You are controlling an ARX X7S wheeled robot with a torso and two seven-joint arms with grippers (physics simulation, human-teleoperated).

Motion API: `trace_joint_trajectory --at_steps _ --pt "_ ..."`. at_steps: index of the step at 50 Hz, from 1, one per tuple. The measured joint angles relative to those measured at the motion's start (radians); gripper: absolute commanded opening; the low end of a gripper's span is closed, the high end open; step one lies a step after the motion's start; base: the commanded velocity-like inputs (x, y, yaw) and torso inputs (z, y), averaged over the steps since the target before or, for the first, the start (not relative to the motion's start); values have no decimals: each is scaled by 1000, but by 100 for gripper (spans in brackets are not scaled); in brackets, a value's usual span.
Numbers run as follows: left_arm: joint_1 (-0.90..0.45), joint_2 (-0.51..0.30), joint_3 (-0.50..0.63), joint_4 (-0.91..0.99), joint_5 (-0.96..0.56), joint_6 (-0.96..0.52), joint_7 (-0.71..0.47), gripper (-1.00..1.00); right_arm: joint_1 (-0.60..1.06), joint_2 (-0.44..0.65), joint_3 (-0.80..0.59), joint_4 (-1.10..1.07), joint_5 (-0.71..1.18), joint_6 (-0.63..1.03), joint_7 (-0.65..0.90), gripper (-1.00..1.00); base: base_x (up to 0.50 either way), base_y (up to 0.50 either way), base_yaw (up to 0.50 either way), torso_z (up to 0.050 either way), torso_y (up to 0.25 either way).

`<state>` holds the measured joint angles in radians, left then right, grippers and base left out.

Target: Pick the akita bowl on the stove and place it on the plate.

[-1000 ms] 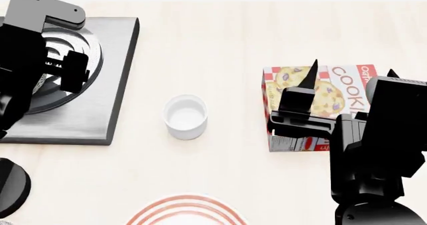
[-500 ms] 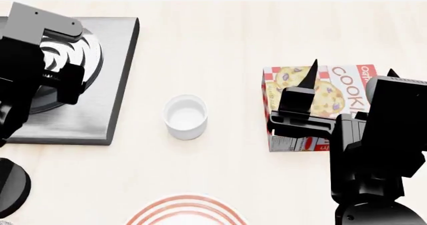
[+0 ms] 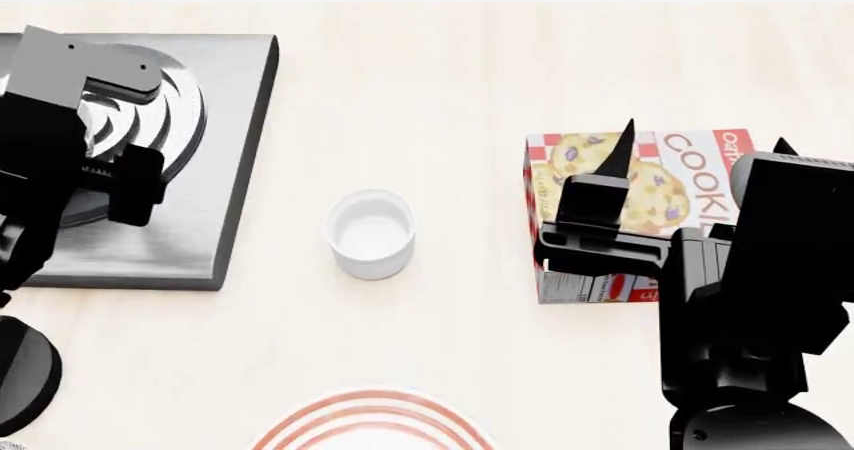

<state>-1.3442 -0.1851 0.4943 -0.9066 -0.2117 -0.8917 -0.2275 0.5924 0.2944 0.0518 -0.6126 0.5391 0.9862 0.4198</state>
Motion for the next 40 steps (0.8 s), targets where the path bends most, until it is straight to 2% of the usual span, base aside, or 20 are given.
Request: trace_joint_trajectory --at_steps 21,22,40 --pt "10 -7 8 -8 -1 5 0 100 0 6 -3 4 9 -6 6 100 0 0 0 0 0" --pt "10 -7 9 -8 -1 4 0 -100 0 7 -4 5 9 -6 7 100 0 0 0 0 0" --pt "17 -7 14 7 -17 6 8 -100 1 11 -6 5 18 -7 14 100 0 0 0 0 0"
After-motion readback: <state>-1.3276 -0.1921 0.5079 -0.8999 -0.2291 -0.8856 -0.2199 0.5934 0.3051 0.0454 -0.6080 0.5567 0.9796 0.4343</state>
